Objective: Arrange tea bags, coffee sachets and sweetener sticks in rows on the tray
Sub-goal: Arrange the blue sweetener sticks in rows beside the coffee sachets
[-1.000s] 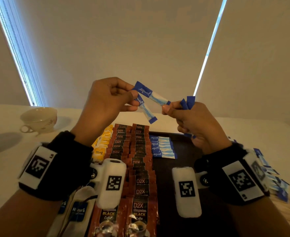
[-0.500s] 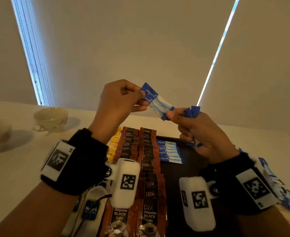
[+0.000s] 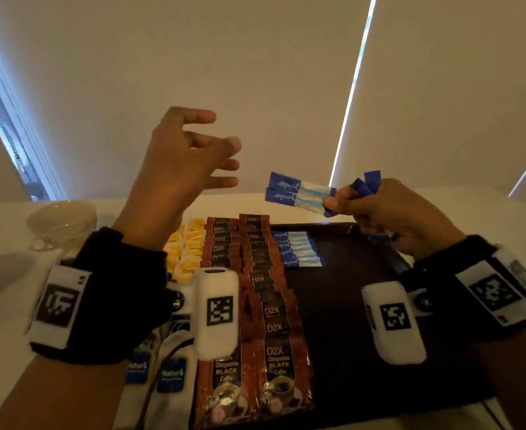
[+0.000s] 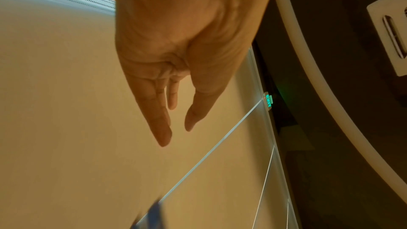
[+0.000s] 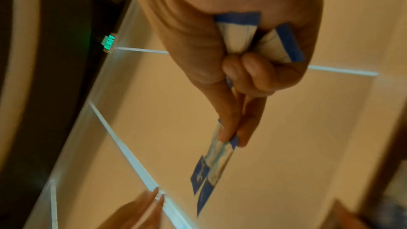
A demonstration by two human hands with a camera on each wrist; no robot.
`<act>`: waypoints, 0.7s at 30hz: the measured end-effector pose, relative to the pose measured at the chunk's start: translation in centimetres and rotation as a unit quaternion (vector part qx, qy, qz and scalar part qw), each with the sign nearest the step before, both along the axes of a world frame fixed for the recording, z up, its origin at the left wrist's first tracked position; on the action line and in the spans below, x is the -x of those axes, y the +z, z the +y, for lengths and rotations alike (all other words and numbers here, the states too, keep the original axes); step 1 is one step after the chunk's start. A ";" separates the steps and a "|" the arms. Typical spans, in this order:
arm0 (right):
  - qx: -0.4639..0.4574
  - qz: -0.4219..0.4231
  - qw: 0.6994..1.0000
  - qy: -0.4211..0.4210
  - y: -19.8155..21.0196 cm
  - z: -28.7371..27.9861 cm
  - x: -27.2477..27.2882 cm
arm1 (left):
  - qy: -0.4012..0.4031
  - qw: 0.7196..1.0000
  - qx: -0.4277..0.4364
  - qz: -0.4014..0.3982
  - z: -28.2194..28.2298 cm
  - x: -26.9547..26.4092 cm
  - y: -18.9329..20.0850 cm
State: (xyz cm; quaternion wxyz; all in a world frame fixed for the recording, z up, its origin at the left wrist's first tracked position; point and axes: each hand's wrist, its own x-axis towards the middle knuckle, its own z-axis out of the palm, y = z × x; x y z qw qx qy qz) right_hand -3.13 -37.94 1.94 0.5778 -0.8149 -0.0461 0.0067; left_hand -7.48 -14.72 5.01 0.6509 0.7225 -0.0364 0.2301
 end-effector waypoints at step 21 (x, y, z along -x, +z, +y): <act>0.243 0.318 0.916 0.032 -5.1 -2.1 -3.4 | 0.038 0.998 -0.007 -0.057 2.2 1.4 2.0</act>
